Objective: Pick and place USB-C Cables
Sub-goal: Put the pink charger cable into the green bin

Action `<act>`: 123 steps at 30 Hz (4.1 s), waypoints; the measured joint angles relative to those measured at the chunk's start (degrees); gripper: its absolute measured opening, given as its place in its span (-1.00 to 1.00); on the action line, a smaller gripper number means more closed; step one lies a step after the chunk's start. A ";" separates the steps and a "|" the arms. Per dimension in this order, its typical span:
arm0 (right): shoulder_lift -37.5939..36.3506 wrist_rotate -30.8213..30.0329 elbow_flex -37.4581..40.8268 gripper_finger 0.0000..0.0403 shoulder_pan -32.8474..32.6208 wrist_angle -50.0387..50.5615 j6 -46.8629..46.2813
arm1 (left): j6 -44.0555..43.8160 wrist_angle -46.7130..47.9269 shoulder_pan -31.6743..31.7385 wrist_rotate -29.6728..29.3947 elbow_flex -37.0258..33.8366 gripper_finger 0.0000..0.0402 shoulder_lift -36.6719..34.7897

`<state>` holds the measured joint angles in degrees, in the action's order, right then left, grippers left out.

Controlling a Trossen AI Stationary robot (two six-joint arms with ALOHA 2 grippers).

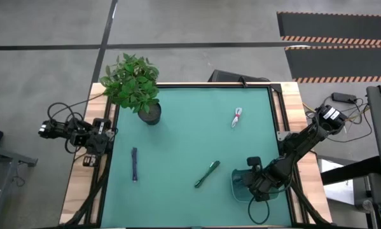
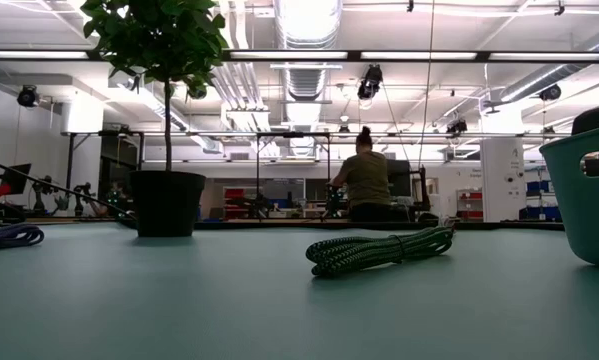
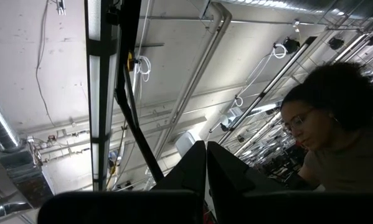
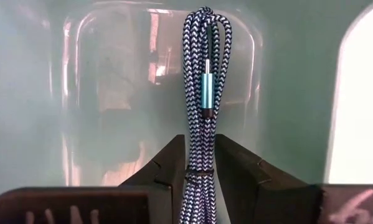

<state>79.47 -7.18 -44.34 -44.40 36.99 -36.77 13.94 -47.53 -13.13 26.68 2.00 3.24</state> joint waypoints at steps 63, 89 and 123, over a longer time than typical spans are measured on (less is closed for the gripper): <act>-6.28 -7.44 -18.29 -0.81 33.72 4.63 11.24 | -0.01 -0.04 -0.02 -0.02 -0.02 -1.00 -0.02; -6.28 -7.45 -18.27 -0.81 61.99 14.45 16.01 | -0.01 -0.07 -0.01 -0.15 -0.02 -1.00 -0.02; -6.18 -10.47 -16.96 0.15 69.09 20.09 -24.84 | -0.01 -0.04 -0.01 -0.15 -0.02 -1.00 -0.02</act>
<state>73.30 -17.65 -61.30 24.69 57.09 -61.61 13.93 -47.57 -13.13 26.53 1.98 3.22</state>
